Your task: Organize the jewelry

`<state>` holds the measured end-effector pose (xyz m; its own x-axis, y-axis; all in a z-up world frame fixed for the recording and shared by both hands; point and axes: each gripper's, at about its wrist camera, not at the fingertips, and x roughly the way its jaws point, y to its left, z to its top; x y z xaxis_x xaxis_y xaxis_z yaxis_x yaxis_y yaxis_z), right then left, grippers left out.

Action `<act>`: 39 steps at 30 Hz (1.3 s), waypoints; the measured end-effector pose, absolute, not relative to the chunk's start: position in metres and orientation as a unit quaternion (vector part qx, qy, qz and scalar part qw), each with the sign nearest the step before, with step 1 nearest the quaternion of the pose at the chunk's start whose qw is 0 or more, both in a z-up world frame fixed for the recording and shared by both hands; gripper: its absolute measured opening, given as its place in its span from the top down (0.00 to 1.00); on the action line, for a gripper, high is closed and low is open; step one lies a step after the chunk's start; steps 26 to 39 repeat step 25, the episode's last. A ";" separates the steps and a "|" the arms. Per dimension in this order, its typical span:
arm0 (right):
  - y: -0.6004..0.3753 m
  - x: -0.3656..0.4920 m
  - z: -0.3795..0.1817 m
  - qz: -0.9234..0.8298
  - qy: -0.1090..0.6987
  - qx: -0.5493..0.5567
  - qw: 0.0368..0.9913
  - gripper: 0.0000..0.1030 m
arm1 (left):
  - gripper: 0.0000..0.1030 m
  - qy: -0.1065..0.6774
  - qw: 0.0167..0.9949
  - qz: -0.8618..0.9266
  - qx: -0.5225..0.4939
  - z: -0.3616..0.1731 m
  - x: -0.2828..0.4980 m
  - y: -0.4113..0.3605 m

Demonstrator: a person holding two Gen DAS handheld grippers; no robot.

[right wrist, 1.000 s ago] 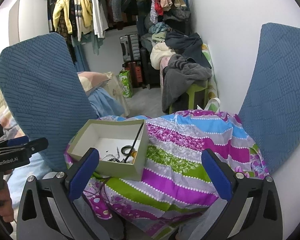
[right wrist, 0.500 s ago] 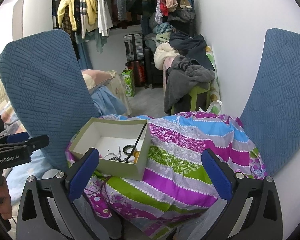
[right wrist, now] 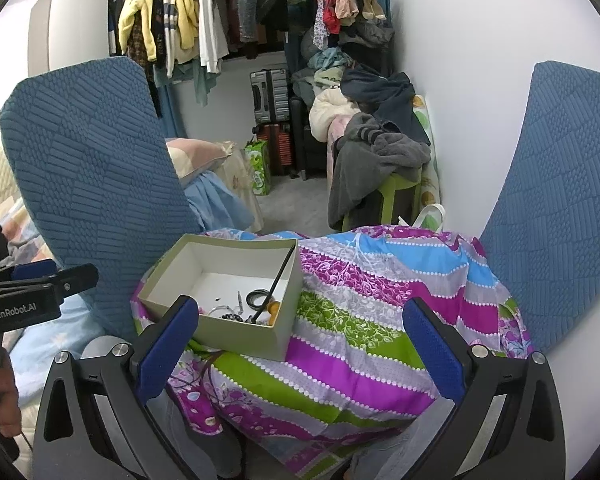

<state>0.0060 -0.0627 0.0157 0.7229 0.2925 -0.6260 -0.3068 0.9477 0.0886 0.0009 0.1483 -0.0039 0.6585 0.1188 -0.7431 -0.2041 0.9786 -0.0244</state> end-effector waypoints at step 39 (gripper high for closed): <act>-0.067 0.002 0.012 0.159 0.340 -0.011 0.927 0.00 | 0.18 0.402 0.910 0.086 -0.059 -0.004 -0.003 0.146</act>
